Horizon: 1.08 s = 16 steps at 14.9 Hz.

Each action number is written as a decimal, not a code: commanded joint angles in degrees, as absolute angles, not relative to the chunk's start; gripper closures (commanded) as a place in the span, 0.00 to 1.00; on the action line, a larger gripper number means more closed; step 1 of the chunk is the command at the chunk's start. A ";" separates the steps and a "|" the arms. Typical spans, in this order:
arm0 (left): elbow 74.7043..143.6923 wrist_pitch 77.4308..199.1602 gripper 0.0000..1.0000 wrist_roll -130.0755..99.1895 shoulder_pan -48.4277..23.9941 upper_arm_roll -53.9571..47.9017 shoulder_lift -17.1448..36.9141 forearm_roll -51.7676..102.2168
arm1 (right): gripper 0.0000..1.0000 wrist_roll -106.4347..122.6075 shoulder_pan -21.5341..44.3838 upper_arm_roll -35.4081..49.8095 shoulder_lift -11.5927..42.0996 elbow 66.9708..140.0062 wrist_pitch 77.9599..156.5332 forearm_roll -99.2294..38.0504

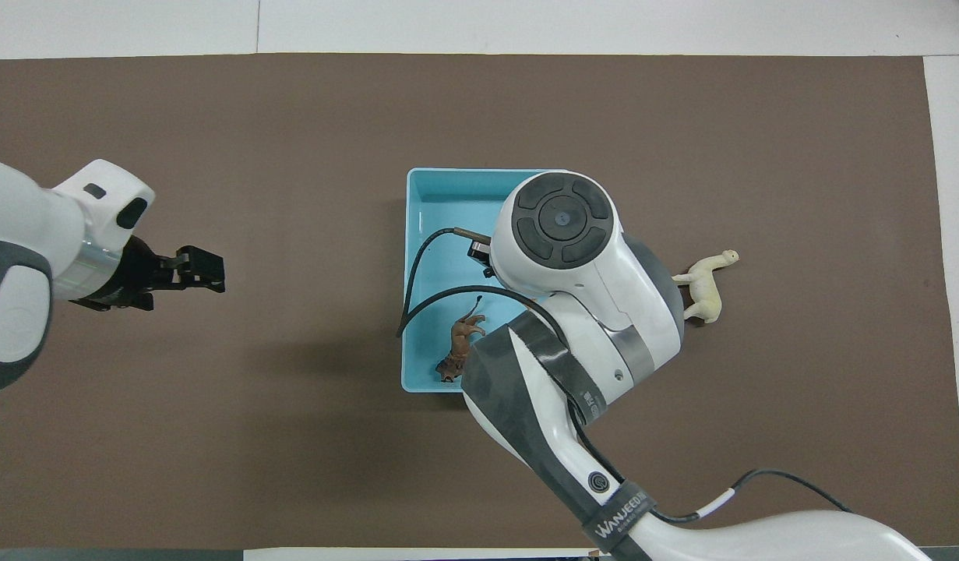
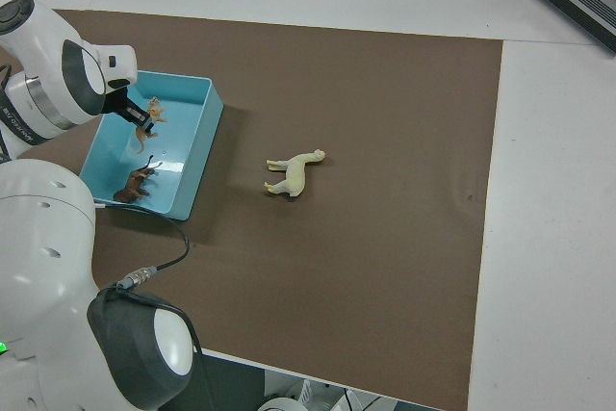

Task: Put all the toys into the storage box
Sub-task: 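Lower the orange tiger into the box with the right gripper and release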

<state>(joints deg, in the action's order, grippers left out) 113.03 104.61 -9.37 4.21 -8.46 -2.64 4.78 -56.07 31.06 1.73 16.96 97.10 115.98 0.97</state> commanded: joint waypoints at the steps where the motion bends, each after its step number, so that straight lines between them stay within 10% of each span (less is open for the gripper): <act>1: 113.82 108.70 0.00 1.55 10.18 -9.67 -1.50 0.46 | 1.00 -55.11 30.67 1.49 18.19 101.58 122.14 0.79; 6: 114.26 118.28 0.00 9.23 16.16 -9.58 4.38 -2.46 | 0.96 -55.11 30.67 1.49 18.11 106.69 127.43 0.79; 10: 115.92 128.56 0.00 12.99 19.42 -9.58 8.78 -5.18 | 0.00 -55.11 30.41 1.49 18.10 105.74 125.61 0.62; 16: 115.58 133.67 0.00 17.66 21.44 -9.23 14.05 -6.86 | 0.00 -35.13 16.82 1.06 17.58 86.85 101.89 -2.37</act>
